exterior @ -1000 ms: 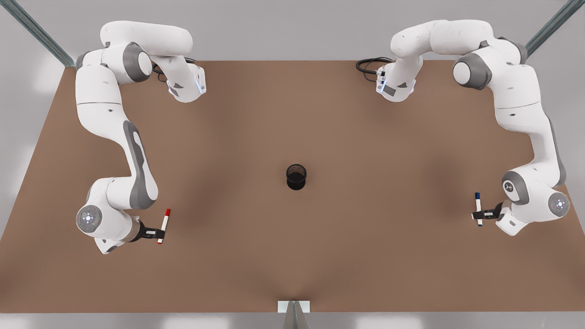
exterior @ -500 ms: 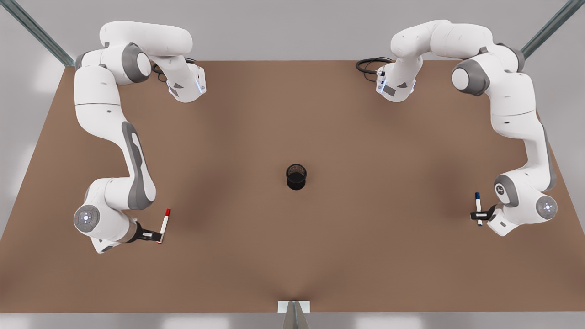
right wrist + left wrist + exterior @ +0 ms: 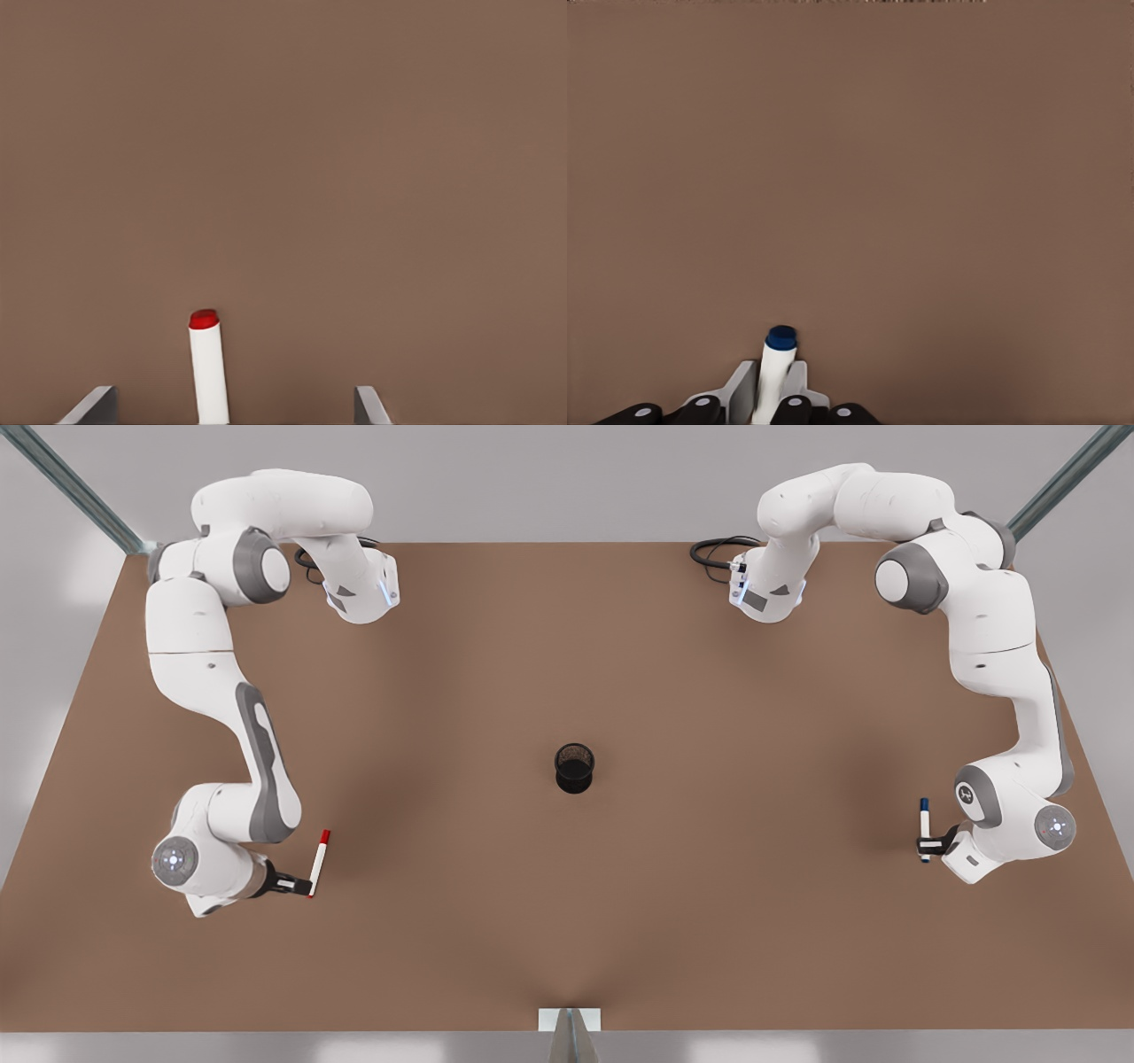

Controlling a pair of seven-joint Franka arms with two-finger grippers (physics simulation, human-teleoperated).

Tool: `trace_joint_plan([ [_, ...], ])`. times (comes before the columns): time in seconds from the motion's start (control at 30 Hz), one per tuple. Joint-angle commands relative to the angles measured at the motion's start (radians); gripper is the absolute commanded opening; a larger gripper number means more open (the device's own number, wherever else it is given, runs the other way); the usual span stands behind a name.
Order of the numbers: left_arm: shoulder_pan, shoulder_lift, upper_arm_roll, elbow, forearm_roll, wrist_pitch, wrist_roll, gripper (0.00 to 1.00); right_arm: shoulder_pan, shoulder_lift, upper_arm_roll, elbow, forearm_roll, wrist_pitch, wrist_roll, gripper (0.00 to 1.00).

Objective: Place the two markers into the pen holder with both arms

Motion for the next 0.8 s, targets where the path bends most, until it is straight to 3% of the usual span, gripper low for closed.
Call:
trace_joint_plan([
  [0.0, 0.0, -0.001, 0.0, 0.001, 0.0, 0.004, 0.018, 0.35, 0.02, 0.005, 0.004, -0.005, 0.002, 0.042, -0.002, 1.0],
  [0.1, 0.0, -0.001, 0.0, 0.0, 0.0, 0.017, 0.019, 0.23, 0.025, 0.014, 0.004, -0.015, -0.001, 0.044, 0.036, 1.0],
  [0.17, -0.002, -0.003, 0.0, 0.001, 0.004, 0.016, 0.027, 0.21, 0.028, 0.023, 0.003, -0.015, -0.002, 0.044, 0.042, 0.98],
  [0.23, -0.002, -0.018, -0.005, 0.008, 0.004, 0.016, 0.064, 0.21, 0.028, 0.025, 0.001, -0.015, -0.002, 0.042, 0.041, 0.84],
  [0.33, -0.002, -0.089, -0.066, 0.008, -0.001, 0.008, 0.172, 0.21, 0.028, 0.029, -0.003, -0.015, -0.01, 0.048, 0.041, 0.73],
  [0.47, -0.005, -0.199, -0.199, 0.011, -0.006, -0.071, 0.335, 0.21, 0.028, 0.042, -0.003, -0.017, -0.024, 0.061, 0.041, 0.66],
  [0.63, 0.011, -0.242, -0.554, 0.051, -0.075, -0.167, 0.424, 0.21, 0.031, 0.042, -0.003, -0.049, -0.038, 0.082, 0.044, 0.62],
  [0.77, 0.004, -0.238, -0.752, 0.06, -0.076, -0.136, 0.45, 0.21, 0.028, 0.042, -0.003, -0.052, -0.038, 0.082, 0.042, 0.58],
])
